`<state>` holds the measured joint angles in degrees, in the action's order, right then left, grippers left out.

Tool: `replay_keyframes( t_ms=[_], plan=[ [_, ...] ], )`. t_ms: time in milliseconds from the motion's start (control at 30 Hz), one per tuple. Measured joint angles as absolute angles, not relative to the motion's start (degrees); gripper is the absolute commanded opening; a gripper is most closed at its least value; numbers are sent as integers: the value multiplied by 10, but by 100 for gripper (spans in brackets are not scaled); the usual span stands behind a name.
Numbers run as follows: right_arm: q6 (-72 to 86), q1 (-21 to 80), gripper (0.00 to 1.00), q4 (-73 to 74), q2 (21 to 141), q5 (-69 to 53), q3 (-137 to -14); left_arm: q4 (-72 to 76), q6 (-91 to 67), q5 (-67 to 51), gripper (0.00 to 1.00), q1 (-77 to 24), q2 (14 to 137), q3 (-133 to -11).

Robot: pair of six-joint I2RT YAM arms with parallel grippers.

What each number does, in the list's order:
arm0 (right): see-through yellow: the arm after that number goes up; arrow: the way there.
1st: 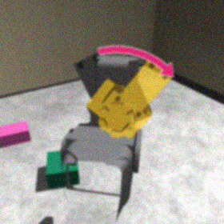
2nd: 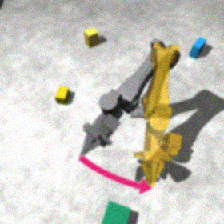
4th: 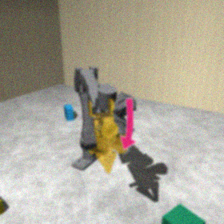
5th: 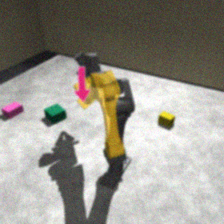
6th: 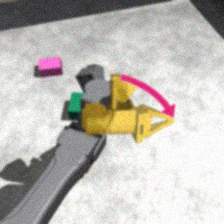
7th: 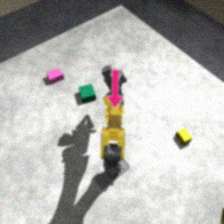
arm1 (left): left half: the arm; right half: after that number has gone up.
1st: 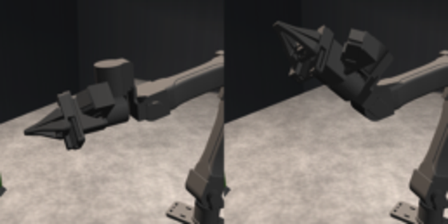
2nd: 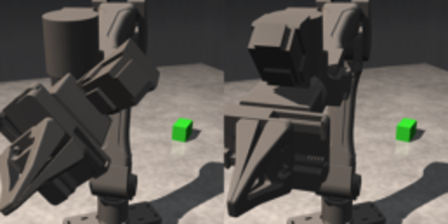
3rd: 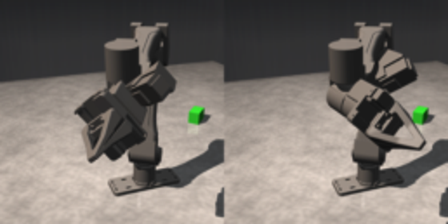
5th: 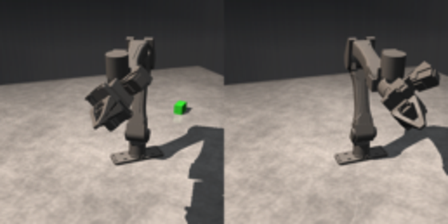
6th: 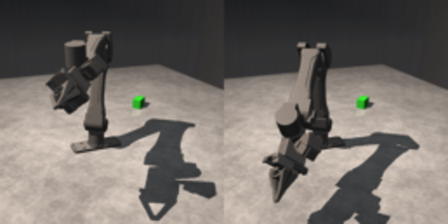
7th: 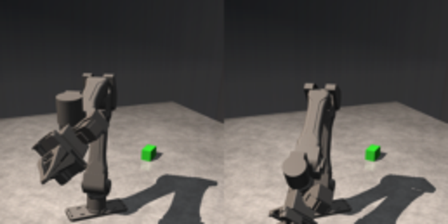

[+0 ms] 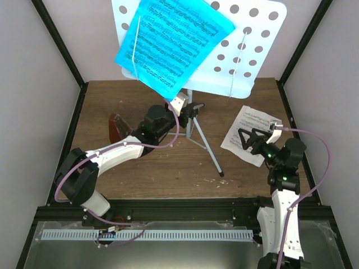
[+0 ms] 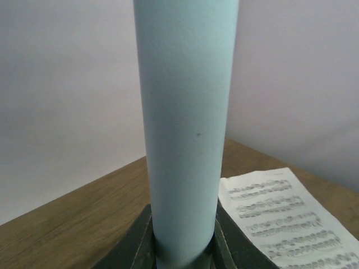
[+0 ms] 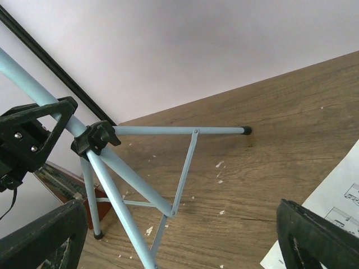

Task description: Pack up the instrument practice props

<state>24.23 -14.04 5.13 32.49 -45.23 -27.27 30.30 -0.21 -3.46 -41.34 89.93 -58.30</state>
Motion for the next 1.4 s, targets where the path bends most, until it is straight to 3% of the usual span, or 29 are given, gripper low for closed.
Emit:
replay_keyframes(
  t_ms=[300, 567, 633, 800, 867, 967, 1133, 1400],
  plan=[
    [242, -140, 93, 65, 313, -441, -273, 275, -11, 136, 0, -447, 917, -614],
    [242, -140, 93, 79, 310, -430, -273, 236, -24, 218, 1, -447, 975, -693],
    [242, -140, 94, 82, 309, -428, -273, 225, -27, 221, 15, -447, 984, -707],
    [243, -140, 95, 83, 308, -433, -273, 199, -36, 210, 69, -445, 985, -716],
    [246, -140, 95, 76, 312, -445, -273, 187, -40, 196, 80, -443, 982, -711],
    [258, -140, 95, 58, 326, -468, -273, 172, -41, 172, 89, -442, 953, -682],
    [272, -96, 95, 29, 369, -478, -274, 166, -45, 140, 92, -437, 858, -603],
    [266, 145, 93, 6, 489, -403, -322, 152, -108, 6, 93, -333, 714, -485]
  ],
)
